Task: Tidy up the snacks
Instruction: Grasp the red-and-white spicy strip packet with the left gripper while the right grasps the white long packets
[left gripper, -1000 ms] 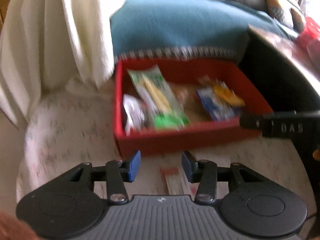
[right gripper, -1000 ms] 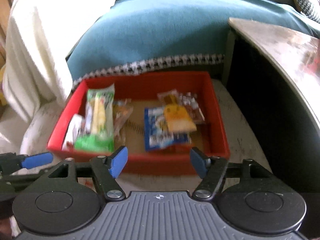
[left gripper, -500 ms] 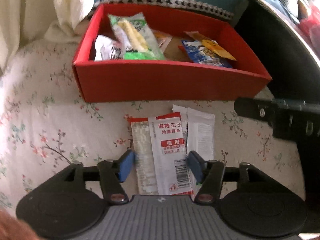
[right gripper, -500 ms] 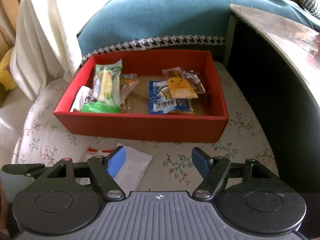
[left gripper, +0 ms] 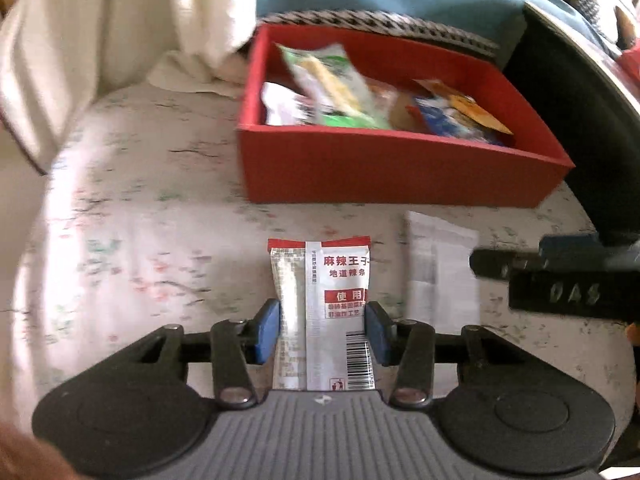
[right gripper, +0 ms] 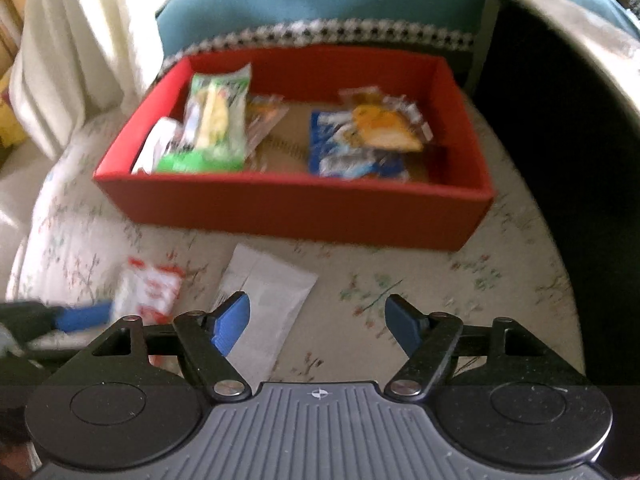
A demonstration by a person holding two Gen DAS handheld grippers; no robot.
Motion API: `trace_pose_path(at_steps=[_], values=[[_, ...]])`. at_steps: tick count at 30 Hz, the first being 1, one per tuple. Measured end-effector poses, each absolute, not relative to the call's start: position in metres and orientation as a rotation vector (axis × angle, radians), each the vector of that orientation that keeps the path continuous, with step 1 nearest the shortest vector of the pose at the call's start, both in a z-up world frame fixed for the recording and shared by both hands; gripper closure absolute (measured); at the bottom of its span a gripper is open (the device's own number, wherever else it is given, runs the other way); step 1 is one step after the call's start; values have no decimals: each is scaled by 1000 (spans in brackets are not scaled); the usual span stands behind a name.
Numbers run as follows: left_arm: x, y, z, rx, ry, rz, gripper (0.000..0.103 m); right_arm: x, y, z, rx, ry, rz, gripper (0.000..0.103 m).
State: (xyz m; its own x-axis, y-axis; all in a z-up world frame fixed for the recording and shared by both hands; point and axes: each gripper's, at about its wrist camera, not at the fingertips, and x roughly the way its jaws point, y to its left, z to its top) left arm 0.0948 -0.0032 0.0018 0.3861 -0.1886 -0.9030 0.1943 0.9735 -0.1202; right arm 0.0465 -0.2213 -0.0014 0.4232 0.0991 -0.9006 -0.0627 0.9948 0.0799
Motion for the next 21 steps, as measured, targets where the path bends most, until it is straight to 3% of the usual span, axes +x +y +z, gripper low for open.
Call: trace_pose_path(at_steps=[8,11,14,18,21], values=[[91,12,-2,45,1133,-181,64,39,-187,-29,74,1146,44,16],[90,18,-5,48,1145,-180,64,37,-177,-37,13,1116,21,9],[87,21,-5,74,1141,-188,64,33,-173,-34,-7,1124,64,17],[83,20,-4,94,1140,-211,64,25,-176,-26,-48,1153,122,37],[80,16,-2,101,1130,-229,64,18,-182,-22,-63,1180,134,42]])
